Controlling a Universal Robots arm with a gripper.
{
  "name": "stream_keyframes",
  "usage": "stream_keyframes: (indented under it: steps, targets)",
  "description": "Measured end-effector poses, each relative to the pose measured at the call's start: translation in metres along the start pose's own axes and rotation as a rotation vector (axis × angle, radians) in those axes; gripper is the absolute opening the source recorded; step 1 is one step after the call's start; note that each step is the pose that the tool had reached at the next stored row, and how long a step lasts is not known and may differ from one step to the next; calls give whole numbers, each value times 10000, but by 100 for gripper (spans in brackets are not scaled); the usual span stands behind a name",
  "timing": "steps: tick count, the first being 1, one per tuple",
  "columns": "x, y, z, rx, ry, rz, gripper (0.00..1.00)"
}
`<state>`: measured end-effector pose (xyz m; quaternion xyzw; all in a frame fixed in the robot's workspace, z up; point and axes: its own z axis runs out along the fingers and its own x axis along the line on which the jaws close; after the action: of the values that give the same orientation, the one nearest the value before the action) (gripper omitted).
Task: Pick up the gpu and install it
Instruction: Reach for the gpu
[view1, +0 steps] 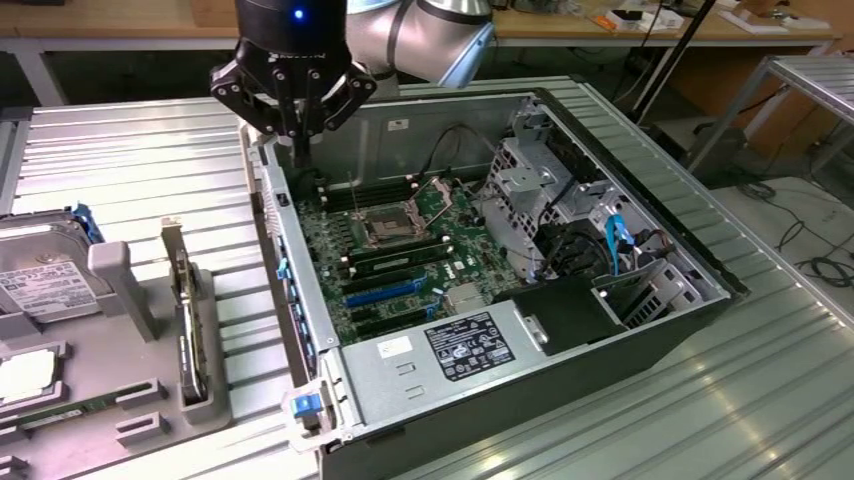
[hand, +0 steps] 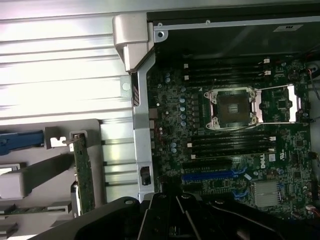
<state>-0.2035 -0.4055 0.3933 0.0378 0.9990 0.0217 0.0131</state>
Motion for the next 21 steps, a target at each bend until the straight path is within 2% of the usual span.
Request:
stream_keyframes:
  steps: [10, 21]
  targets:
    - [92, -27, -4, 1, 1, 0, 11]
    - [346, -71, -12, 0, 0, 1, 11]
